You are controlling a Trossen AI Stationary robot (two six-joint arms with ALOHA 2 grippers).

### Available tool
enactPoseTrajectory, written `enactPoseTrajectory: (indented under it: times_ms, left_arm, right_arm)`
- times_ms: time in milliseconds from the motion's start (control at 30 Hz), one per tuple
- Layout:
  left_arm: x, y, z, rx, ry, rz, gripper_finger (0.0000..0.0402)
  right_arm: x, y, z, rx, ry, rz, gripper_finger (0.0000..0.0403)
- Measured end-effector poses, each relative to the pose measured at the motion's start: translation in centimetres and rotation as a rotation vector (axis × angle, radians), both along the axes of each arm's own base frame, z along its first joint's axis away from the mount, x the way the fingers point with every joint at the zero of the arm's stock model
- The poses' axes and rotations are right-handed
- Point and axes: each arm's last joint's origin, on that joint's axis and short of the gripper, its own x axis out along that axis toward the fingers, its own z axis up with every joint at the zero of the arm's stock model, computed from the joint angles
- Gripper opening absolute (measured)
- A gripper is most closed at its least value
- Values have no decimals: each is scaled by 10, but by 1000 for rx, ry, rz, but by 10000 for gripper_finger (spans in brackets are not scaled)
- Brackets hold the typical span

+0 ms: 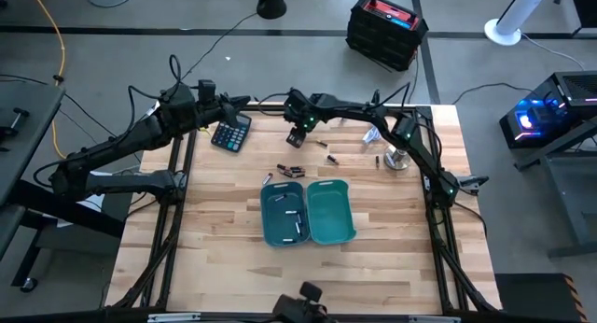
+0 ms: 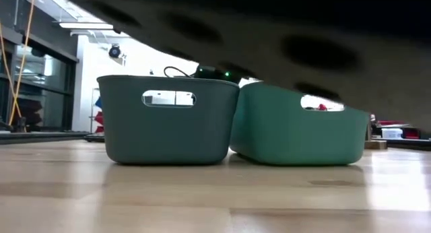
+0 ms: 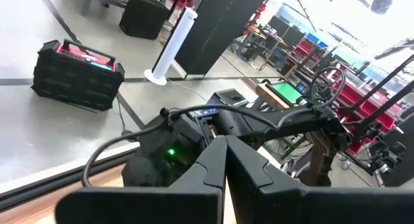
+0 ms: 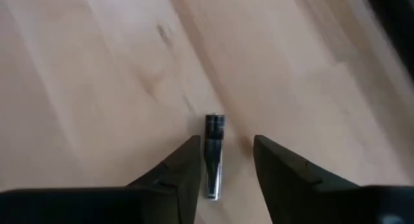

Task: Sort batteries
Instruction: Put the silver battery into the blue bin

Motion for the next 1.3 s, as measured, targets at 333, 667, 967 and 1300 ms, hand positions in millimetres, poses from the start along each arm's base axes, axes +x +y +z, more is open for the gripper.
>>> enactPoseTrajectory:
  times_ms: [333, 667, 967, 1300]
  left_arm:
    - [0, 0, 1, 4, -10, -14, 0]
    - [0, 0, 3, 19, -22, -17, 0]
    - [1, -1, 3, 22, -17, -50, 0]
    - [2, -2, 2, 14, -14, -98, 0]
  right_arm:
    - [8, 18, 7, -185, 116, 238, 69]
    - [9, -6, 49, -161, -3, 153, 1]
    - [-14, -41, 89, -82, -56, -49, 11]
    - [-63, -85, 48, 111, 34, -223, 107]
